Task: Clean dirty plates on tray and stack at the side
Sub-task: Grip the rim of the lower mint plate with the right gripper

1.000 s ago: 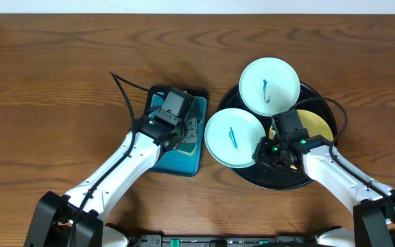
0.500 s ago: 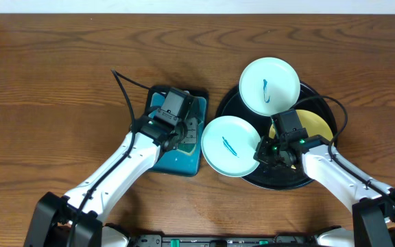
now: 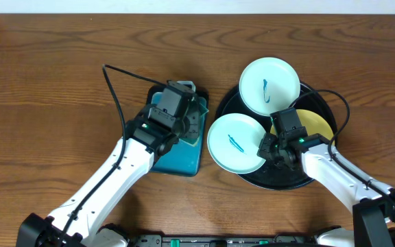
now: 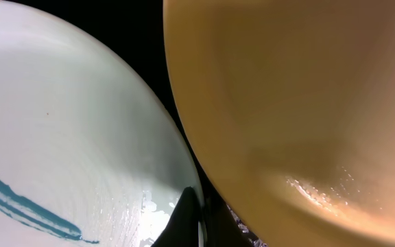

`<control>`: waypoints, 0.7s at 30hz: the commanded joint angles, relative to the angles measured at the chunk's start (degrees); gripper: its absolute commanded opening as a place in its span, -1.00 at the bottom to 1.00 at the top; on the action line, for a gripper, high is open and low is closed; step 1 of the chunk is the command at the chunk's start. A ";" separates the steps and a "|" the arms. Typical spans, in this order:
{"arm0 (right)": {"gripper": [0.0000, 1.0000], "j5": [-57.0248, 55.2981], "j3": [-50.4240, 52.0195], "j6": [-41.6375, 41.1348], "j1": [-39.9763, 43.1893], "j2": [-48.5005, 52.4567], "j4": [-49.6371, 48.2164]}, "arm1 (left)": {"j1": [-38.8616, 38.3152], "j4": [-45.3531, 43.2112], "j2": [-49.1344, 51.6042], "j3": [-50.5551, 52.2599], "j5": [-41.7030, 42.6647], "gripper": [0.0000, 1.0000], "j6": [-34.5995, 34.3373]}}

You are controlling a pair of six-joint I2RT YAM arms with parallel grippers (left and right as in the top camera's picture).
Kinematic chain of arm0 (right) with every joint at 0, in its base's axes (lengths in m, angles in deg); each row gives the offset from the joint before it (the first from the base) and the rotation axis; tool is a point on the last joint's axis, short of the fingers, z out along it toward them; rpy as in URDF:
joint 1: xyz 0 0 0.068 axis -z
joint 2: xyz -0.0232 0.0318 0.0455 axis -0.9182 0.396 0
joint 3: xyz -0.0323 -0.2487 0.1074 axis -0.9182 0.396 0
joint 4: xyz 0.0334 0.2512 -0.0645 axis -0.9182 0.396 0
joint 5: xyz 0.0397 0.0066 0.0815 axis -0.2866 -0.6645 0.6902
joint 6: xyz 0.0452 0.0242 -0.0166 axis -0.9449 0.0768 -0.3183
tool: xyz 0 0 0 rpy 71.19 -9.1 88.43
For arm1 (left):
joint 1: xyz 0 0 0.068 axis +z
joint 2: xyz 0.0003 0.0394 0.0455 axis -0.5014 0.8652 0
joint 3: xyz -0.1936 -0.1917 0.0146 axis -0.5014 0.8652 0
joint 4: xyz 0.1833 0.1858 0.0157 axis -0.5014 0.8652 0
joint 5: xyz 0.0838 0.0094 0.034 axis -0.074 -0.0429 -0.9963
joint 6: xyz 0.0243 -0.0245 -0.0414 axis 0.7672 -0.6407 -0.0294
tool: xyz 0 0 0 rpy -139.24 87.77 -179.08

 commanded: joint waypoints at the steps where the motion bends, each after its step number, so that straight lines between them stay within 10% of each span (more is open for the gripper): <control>1: -0.98 -6.40 -0.11 0.13 -0.11 0.31 0.31 | -0.68 -0.50 -0.31 -1.27 0.55 -0.85 0.68; 21: -0.98 -13.29 -2.01 6.34 0.17 -2.58 -3.10 | -0.68 -1.62 -0.31 -1.27 2.56 -0.85 0.68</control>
